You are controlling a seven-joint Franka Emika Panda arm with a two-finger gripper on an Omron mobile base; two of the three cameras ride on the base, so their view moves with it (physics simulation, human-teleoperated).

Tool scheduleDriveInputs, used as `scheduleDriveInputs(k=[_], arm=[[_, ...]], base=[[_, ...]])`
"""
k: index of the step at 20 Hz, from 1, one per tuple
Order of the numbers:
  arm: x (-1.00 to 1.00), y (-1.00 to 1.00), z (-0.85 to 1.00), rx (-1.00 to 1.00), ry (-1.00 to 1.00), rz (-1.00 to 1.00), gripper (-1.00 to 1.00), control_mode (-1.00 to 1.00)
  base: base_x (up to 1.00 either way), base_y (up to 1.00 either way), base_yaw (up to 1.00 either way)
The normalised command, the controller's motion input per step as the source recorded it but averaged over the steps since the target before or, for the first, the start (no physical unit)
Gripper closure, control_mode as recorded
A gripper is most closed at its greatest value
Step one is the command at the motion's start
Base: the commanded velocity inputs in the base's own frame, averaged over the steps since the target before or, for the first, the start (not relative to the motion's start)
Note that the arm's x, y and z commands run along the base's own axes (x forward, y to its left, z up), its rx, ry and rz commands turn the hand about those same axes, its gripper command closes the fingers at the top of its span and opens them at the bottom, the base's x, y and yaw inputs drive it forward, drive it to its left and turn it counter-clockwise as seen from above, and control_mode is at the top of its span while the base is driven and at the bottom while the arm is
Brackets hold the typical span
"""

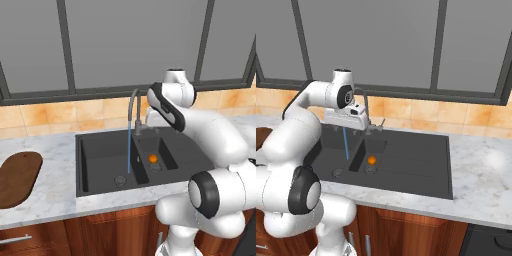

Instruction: Pick the tangerine from the sink and place it on the cutting board to airdry. Then turn off the sink faucet.

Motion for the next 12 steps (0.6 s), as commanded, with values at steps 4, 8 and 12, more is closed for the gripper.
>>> scheduleDriveInputs(k=[4,8,12], arm=[[0.21,0.00,-0.10,0.00,0.00,0.00,-1.00,-1.00],[0.20,0.00,-0.05,0.00,0.00,0.00,-1.00,-1.00],[0.13,0.00,-0.16,0.00,0.00,0.00,-1.00,-1.00]], base=[[0.00,0.00,0.00],[0.00,0.00,0.00],[0.00,0.00,0.00]])
